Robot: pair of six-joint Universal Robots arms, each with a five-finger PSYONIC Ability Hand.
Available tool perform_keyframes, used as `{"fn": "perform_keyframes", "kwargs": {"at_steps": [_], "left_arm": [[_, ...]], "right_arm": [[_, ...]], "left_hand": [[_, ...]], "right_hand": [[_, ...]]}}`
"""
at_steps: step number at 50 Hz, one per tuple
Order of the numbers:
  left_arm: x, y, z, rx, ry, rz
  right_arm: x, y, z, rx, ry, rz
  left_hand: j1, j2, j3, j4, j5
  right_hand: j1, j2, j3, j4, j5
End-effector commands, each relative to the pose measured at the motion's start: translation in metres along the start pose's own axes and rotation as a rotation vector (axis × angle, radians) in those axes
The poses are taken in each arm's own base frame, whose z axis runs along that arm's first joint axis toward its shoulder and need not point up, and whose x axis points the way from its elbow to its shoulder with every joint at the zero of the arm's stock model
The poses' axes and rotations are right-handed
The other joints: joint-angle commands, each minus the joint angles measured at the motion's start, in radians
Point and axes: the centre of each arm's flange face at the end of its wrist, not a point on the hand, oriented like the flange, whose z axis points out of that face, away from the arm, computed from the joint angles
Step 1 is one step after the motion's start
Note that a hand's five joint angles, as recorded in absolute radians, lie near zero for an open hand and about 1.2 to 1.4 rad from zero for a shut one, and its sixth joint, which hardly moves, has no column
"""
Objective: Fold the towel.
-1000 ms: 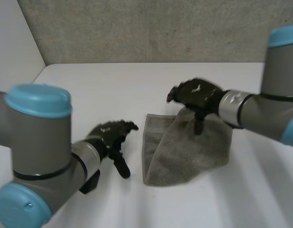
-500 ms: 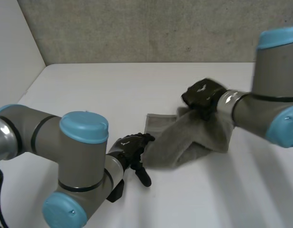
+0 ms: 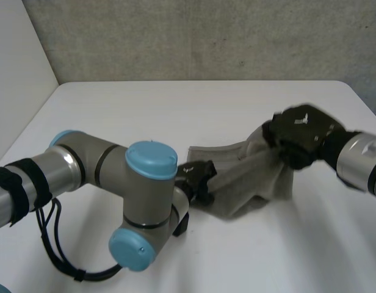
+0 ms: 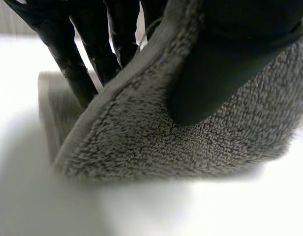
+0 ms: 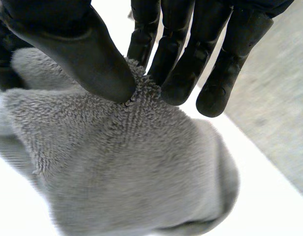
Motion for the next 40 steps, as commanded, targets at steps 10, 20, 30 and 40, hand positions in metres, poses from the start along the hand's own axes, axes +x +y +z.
{"fn": "perform_keyframes", "kwargs": {"at_steps": [10, 20, 30, 40], "left_arm": [[0.010, -0.294, -0.083, 1.099, -0.054, 0.073], [-0.020, -0.189, -0.057, 0.688, -0.077, 0.146], [-0.095, -0.057, -0.062, 0.193, -0.275, 0.117], [-0.085, -0.030, -0.101, 0.072, -0.272, 0.150]], "right_arm": [[0.069, -0.115, 0.039, 0.842, 0.489, -0.212], [0.014, -0.033, 0.051, 0.427, 0.226, -0.041], [-0.073, 0.062, 0.023, -0.274, -0.264, -0.064], [-0.057, 0.012, -0.002, -0.215, -0.256, -0.078]], "left_hand": [[0.252, 0.236, 0.242, 0.241, 0.254], [0.252, 0.236, 0.242, 0.241, 0.254], [0.252, 0.236, 0.242, 0.241, 0.254], [0.252, 0.236, 0.242, 0.241, 0.254]], "right_hand": [[0.077, 0.076, 0.062, 0.056, 0.070], [0.077, 0.076, 0.062, 0.056, 0.070], [0.077, 0.076, 0.062, 0.056, 0.070], [-0.774, -0.774, -0.788, -0.795, -0.781]]}}
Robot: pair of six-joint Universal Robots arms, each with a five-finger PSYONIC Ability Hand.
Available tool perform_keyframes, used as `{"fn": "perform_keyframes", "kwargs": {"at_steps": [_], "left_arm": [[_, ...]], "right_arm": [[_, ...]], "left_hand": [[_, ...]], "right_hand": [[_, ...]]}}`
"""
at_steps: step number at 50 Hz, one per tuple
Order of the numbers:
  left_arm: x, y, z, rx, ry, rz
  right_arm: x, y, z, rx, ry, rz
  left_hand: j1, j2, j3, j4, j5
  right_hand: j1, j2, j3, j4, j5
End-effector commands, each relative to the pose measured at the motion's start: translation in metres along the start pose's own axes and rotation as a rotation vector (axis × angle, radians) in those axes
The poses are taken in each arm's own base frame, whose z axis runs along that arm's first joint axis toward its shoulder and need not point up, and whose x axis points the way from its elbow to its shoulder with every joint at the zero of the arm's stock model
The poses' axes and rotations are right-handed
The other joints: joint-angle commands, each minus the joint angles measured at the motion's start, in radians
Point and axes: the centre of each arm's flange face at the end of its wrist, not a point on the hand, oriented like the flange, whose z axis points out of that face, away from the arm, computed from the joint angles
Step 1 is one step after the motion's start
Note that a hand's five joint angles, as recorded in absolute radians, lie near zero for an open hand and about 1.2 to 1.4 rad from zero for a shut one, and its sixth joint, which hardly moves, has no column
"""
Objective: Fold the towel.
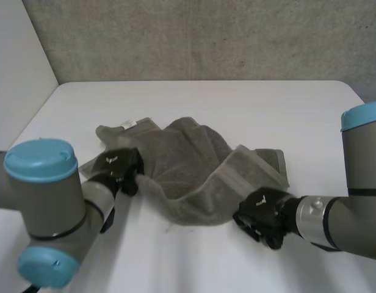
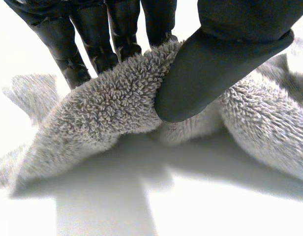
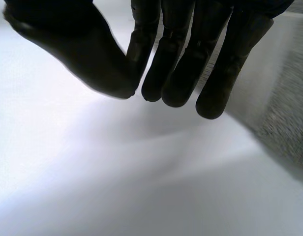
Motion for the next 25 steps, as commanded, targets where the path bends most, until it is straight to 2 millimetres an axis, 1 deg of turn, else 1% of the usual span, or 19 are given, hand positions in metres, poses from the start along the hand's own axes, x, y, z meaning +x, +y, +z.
{"fn": "perform_keyframes", "kwargs": {"at_steps": [1, 2, 3, 4, 5, 6, 9, 11, 12, 14, 15, 17, 18, 19, 20, 22, 23, 24, 25], "left_arm": [[0.007, 0.002, -0.031, -0.019, 0.035, 0.042], [0.011, -0.001, -0.038, -0.005, 0.053, 0.052], [0.011, -0.001, -0.038, -0.005, 0.053, 0.052], [0.014, -0.001, -0.045, 0.002, 0.070, 0.058], [0.015, 0.000, -0.051, -0.002, 0.078, 0.065], [0.015, 0.001, -0.051, -0.002, 0.078, 0.065], [0.016, 0.004, -0.057, -0.009, 0.086, 0.081], [0.015, 0.008, -0.061, -0.019, 0.085, 0.099], [0.015, 0.008, -0.061, -0.019, 0.085, 0.100], [0.014, 0.009, -0.064, -0.022, 0.085, 0.108], [0.013, 0.010, -0.066, -0.022, 0.084, 0.112], [0.012, 0.010, -0.067, -0.023, 0.081, 0.112], [0.012, 0.011, -0.068, -0.026, 0.079, 0.112], [0.011, 0.012, -0.069, -0.029, 0.078, 0.112], [0.011, 0.012, -0.069, -0.029, 0.078, 0.112], [0.010, 0.012, -0.070, -0.029, 0.076, 0.111], [0.010, 0.013, -0.071, -0.029, 0.076, 0.111], [0.009, 0.013, -0.072, -0.030, 0.073, 0.110], [0.009, 0.013, -0.072, -0.029, 0.072, 0.110]], "right_arm": [[0.025, -0.041, -0.029, 0.187, 0.171, -0.012], [0.036, -0.054, -0.036, 0.281, 0.240, 0.030], [0.046, -0.066, -0.039, 0.366, 0.284, 0.079], [0.047, -0.066, -0.039, 0.367, 0.284, 0.080], [0.055, -0.075, -0.039, 0.434, 0.307, 0.126], [0.064, -0.083, -0.040, 0.490, 0.341, 0.176], [0.070, -0.089, -0.037, 0.530, 0.346, 0.209], [0.083, -0.094, -0.021, 0.535, 0.349, 0.240], [0.083, -0.094, -0.021, 0.534, 0.349, 0.240], [0.096, -0.093, 0.002, 0.487, 0.359, 0.262], [0.096, -0.093, 0.002, 0.486, 0.359, 0.262], [0.097, -0.092, 0.029, 0.411, 0.341, 0.270], [0.097, -0.091, 0.029, 0.410, 0.341, 0.270], [0.096, -0.090, 0.043, 0.368, 0.333, 0.248], [0.096, -0.090, 0.043, 0.367, 0.333, 0.248], [0.090, -0.083, 0.072, 0.267, 0.315, 0.177], [0.090, -0.083, 0.072, 0.266, 0.315, 0.177], [0.089, -0.077, 0.085, 0.208, 0.317, 0.139], [0.089, -0.077, 0.085, 0.207, 0.317, 0.138]], "left_hand": [[0.193, 0.179, 0.180, 0.179, 0.188], [0.193, 0.179, 0.180, 0.179, 0.188], [0.193, 0.179, 0.180, 0.179, 0.188], [0.193, 0.179, 0.180, 0.179, 0.188], [0.193, 0.179, 0.180, 0.179, 0.188], [0.193, 0.179, 0.180, 0.179, 0.188], [0.193, 0.179, 0.180, 0.179, 0.188], [0.193, 0.179, 0.180, 0.179, 0.188], [0.193, 0.179, 0.180, 0.179, 0.188], [0.193, 0.179, 0.180, 0.179, 0.188], [0.193, 0.179, 0.180, 0.179, 0.188], [0.193, 0.179, 0.180, 0.179, 0.188], [0.193, 0.179, 0.180, 0.179, 0.188], [0.193, 0.179, 0.180, 0.179, 0.188], [0.193, 0.179, 0.180, 0.179, 0.188], [0.193, 0.179, 0.180, 0.179, 0.188], [0.193, 0.179, 0.180, 0.179, 0.188], [0.193, 0.179, 0.180, 0.179, 0.188], [0.193, 0.179, 0.180, 0.179, 0.188]], "right_hand": [[-0.762, -0.755, -0.758, -0.758, -0.766], [-0.986, -0.979, -0.982, -0.982, -0.989], [-1.087, -1.080, -1.083, -1.083, -1.090], [-1.088, -1.081, -1.084, -1.084, -1.091], [-1.091, -1.084, -1.087, -1.087, -1.094], [-1.088, -1.081, -1.084, -1.084, -1.092], [-1.073, -1.067, -1.069, -1.069, -1.077], [-1.050, -1.043, -1.046, -1.046, -1.053], [-1.050, -1.043, -1.045, -1.045, -1.053], [-1.015, -1.008, -1.010, -1.010, -1.018], [-1.015, -1.008, -1.010, -1.010, -1.018], [-1.003, -0.996, -0.999, -0.999, -1.006], [-1.003, -0.996, -0.998, -0.998, -1.006], [-0.980, -0.973, -0.975, -0.975, -0.983], [-0.979, -0.973, -0.975, -0.975, -0.983], [-0.933, -0.926, -0.928, -0.928, -0.936], [-0.932, -0.926, -0.928, -0.928, -0.936], [-0.906, -0.900, -0.902, -0.902, -0.910], [-0.906, -0.899, -0.902, -0.902, -0.909]]}}
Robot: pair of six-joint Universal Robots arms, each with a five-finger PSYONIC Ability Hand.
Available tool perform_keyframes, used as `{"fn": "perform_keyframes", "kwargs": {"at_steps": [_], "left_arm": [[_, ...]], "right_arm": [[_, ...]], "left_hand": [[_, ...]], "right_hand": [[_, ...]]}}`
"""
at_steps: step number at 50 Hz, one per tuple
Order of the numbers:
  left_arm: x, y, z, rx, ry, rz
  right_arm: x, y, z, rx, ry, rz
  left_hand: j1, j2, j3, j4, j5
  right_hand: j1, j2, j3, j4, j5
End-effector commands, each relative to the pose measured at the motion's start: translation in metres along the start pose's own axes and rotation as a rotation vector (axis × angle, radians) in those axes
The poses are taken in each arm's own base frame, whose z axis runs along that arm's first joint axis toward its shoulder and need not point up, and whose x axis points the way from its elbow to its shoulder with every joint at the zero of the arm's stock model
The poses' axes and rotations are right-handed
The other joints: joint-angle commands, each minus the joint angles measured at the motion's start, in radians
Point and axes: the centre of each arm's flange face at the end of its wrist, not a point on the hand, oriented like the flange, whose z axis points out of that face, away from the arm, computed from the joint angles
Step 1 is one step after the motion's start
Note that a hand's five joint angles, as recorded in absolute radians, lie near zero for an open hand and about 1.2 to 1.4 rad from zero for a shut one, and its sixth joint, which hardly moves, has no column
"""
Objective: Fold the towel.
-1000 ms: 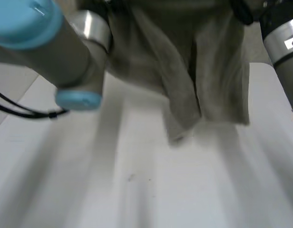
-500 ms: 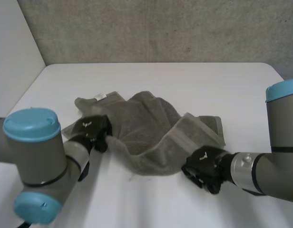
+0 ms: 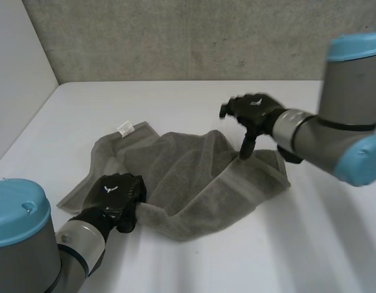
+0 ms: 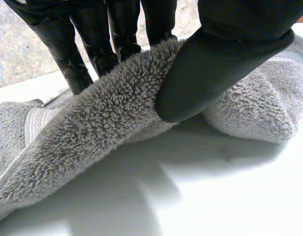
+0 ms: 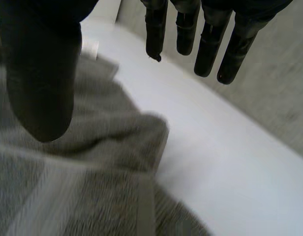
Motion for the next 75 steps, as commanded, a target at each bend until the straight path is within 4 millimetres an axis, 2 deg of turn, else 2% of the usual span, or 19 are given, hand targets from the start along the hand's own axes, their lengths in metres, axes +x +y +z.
{"fn": "perform_keyframes", "kwargs": {"at_steps": [1, 6, 13, 19, 21, 25, 27, 29, 35, 37, 38, 40, 45, 49, 54, 60, 67, 73, 75], "left_arm": [[-0.002, 0.001, -0.003, -0.002, -0.008, -0.004], [-0.002, 0.001, -0.004, 0.000, -0.006, -0.003], [-0.002, -0.001, -0.003, 0.012, -0.008, -0.004], [-0.002, -0.004, 0.002, 0.054, -0.007, -0.007], [-0.002, -0.004, 0.003, 0.062, -0.008, -0.008], [-0.003, -0.003, 0.003, 0.064, -0.009, -0.009], [-0.004, -0.003, 0.004, 0.065, -0.015, -0.011], [-0.005, -0.002, 0.005, 0.064, -0.018, -0.014], [-0.009, -0.002, 0.011, 0.087, -0.032, -0.018], [-0.011, -0.001, 0.015, 0.093, -0.038, -0.021], [-0.013, 0.001, 0.020, 0.096, -0.045, -0.023], [-0.014, 0.003, 0.025, 0.100, -0.049, -0.026], [-0.018, 0.012, 0.038, 0.096, -0.061, -0.028], [-0.020, 0.019, 0.044, 0.079, -0.068, -0.030], [-0.024, 0.028, 0.052, 0.045, -0.079, -0.033], [-0.025, 0.034, 0.054, 0.022, -0.084, -0.034], [-0.029, 0.038, 0.053, 0.005, -0.097, -0.035], [-0.034, 0.037, 0.055, 0.005, -0.112, -0.039], [-0.038, 0.035, 0.056, 0.008, -0.125, -0.014]], "right_arm": [[-0.016, 0.044, 0.040, -0.202, -0.022, -0.162], [-0.019, 0.063, 0.051, -0.256, -0.025, -0.174], [-0.019, 0.057, 0.048, -0.244, -0.023, -0.158], [-0.020, 0.055, 0.042, -0.249, -0.032, -0.160], [-0.022, 0.059, 0.041, -0.258, -0.043, -0.160], [-0.025, 0.065, 0.041, -0.264, -0.056, -0.160], [-0.026, 0.068, 0.042, -0.267, -0.061, -0.160], [-0.025, 0.069, 0.043, -0.267, -0.053, -0.162], [-0.012, 0.045, 0.036, -0.197, -0.001, -0.136], [0.002, 0.006, 0.016, -0.087, 0.054, -0.080], [0.002, 0.006, 0.015, -0.086, 0.054, -0.080], [0.028, -0.018, -0.005, -0.014, 0.124, 0.001], [0.043, -0.029, -0.041, 0.029, 0.142, 0.044], [0.046, -0.025, -0.060, 0.057, 0.132, 0.051], [0.062, 0.004, -0.085, 0.056, 0.179, 0.089], [0.067, 0.016, -0.104, 0.081, 0.226, 0.102], [0.103, 0.025, -0.137, 0.169, 0.365, 0.139], [0.123, 0.035, -0.147, 0.180, 0.365, 0.191], [0.123, 0.036, -0.147, 0.183, 0.352, 0.186]], "left_hand": [[0.193, 0.179, 0.180, 0.179, 0.188], [0.193, 0.179, 0.180, 0.179, 0.188], [0.193, 0.179, 0.180, 0.179, 0.188], [0.193, 0.179, 0.180, 0.179, 0.188], [0.193, 0.179, 0.180, 0.179, 0.188], [0.193, 0.179, 0.180, 0.179, 0.188], [0.193, 0.179, 0.180, 0.179, 0.188], [0.193, 0.179, 0.180, 0.179, 0.188], [0.062, 0.048, 0.049, 0.048, 0.057], [-0.043, -0.057, -0.057, -0.057, -0.048], [-0.181, -0.195, -0.194, -0.195, -0.186], [-0.301, -0.316, -0.315, -0.315, -0.307], [-0.349, -0.364, -0.363, -0.363, -0.355], [-0.353, -0.367, -0.366, -0.366, -0.358], [-0.355, -0.370, -0.369, -0.369, -0.361], [-0.353, -0.367, -0.366, -0.366, -0.358], [-0.347, -0.361, -0.360, -0.361, -0.352], [-0.291, -0.305, -0.304, -0.305, -0.296], [-0.104, -0.118, -0.117, -0.118, -0.109]], "right_hand": [[0.103, 0.121, 0.103, 0.109, 0.086], [0.284, 0.302, 0.284, 0.290, 0.268], [0.643, 0.661, 0.643, 0.649, 0.626], [0.611, 0.629, 0.611, 0.617, 0.595], [0.337, 0.355, 0.336, 0.343, 0.320], [0.338, 0.356, 0.338, 0.344, 0.321], [0.453, 0.471, 0.452, 0.459, 0.436], [1.059, 1.077, 1.059, 1.065, 1.042], [1.062, 1.080, 1.062, 1.068, 1.046], [1.062, 1.080, 1.062, 1.068, 1.046], [1.062, 1.080, 1.062, 1.068, 1.046], [1.062, 1.080, 1.062, 1.068, 1.046], [1.062, 1.080, 1.062, 1.068, 1.046], [1.062, 1.080, 1.062, 1.068, 1.046], [1.062, 1.080, 1.062, 1.068, 1.046], [1.062, 1.080, 1.062, 1.068, 1.046], [1.062, 1.080, 1.062, 1.068, 1.046], [1.062, 1.080, 1.062, 1.068, 1.046], [1.062, 1.080, 1.062, 1.068, 1.046]]}}
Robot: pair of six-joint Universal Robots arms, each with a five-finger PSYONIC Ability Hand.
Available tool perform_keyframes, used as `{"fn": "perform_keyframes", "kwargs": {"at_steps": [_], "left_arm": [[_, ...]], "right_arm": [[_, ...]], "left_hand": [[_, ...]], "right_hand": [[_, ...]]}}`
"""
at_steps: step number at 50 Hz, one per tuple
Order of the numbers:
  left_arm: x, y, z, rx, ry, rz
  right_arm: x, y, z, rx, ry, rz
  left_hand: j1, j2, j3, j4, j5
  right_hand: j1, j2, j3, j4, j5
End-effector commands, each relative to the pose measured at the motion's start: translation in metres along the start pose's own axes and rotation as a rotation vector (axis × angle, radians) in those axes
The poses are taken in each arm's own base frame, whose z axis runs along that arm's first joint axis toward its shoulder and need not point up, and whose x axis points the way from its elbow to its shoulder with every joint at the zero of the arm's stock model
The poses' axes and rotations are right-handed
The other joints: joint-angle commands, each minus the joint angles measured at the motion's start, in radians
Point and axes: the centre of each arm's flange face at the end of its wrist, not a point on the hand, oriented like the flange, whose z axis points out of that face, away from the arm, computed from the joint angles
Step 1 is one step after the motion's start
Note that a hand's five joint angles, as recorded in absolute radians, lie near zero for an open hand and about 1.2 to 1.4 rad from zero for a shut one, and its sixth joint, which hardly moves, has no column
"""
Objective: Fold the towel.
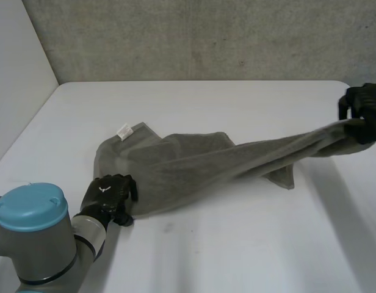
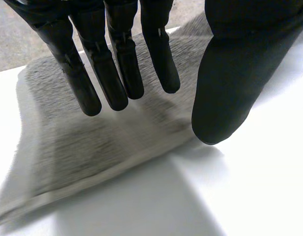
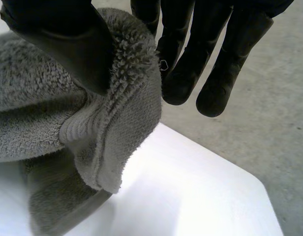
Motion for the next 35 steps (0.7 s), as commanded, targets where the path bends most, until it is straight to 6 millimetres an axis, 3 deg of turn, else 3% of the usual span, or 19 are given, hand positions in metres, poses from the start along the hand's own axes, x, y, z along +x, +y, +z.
{"fn": "perform_keyframes", "kwargs": {"at_steps": [1, 4, 10, 15, 16, 17, 19, 20, 21, 27, 35], "left_arm": [[-0.007, -0.003, 0.003, 0.004, -0.023, 0.023], [-0.010, -0.007, 0.003, 0.018, -0.033, 0.089], [-0.015, -0.022, 0.005, 0.067, -0.052, 0.184], [-0.015, -0.019, 0.006, 0.053, -0.036, 0.185], [-0.014, -0.016, 0.005, 0.043, -0.028, 0.187], [-0.014, -0.016, 0.005, 0.043, -0.028, 0.187], [-0.013, -0.016, 0.001, 0.034, -0.010, 0.187], [-0.013, -0.016, 0.001, 0.033, -0.010, 0.187], [-0.012, -0.013, -0.003, 0.010, -0.001, 0.189], [-0.008, -0.011, -0.017, -0.035, 0.049, 0.188], [-0.010, -0.010, -0.014, -0.033, 0.050, 0.185]], "right_arm": [[0.013, 0.003, -0.002, 0.010, -0.036, 0.029], [0.011, 0.006, -0.001, 0.002, -0.049, 0.032], [0.002, 0.018, 0.012, -0.054, -0.104, 0.008], [-0.003, 0.018, 0.017, -0.087, -0.104, -0.028], [-0.004, 0.019, 0.017, -0.097, -0.094, -0.041], [-0.004, 0.019, 0.017, -0.097, -0.094, -0.041], [-0.004, 0.021, 0.017, -0.105, -0.086, -0.050], [-0.003, 0.024, 0.017, -0.116, -0.082, -0.051], [-0.004, 0.027, 0.018, -0.123, -0.086, -0.049], [-0.005, 0.035, 0.018, -0.147, -0.090, -0.037], [-0.008, 0.043, 0.018, -0.170, -0.102, -0.024]], "left_hand": [[0.319, 0.319, 0.319, 0.322, 0.325], [0.597, 0.596, 0.596, 0.600, 0.602], [0.615, 0.615, 0.615, 0.619, 0.621], [0.615, 0.615, 0.615, 0.619, 0.621], [0.438, 0.438, 0.438, 0.442, 0.444], [0.437, 0.436, 0.437, 0.440, 0.442], [-0.080, -0.081, -0.080, -0.077, -0.075], [-0.083, -0.083, -0.083, -0.080, -0.077], [-0.243, -0.243, -0.243, -0.240, -0.237], [-0.274, -0.274, -0.274, -0.271, -0.268], [-0.256, -0.257, -0.256, -0.253, -0.251]], "right_hand": [[0.058, 0.059, 0.060, 0.055, 0.061], [0.058, 0.059, 0.060, 0.055, 0.061], [0.058, 0.059, 0.060, 0.055, 0.061], [0.058, 0.059, 0.060, 0.055, 0.061], [0.058, 0.059, 0.060, 0.055, 0.061], [0.058, 0.059, 0.060, 0.055, 0.061], [0.058, 0.059, 0.060, 0.055, 0.061], [0.058, 0.059, 0.060, 0.055, 0.061], [0.058, 0.059, 0.060, 0.055, 0.061], [0.058, 0.059, 0.060, 0.055, 0.061], [0.058, 0.059, 0.060, 0.055, 0.061]]}}
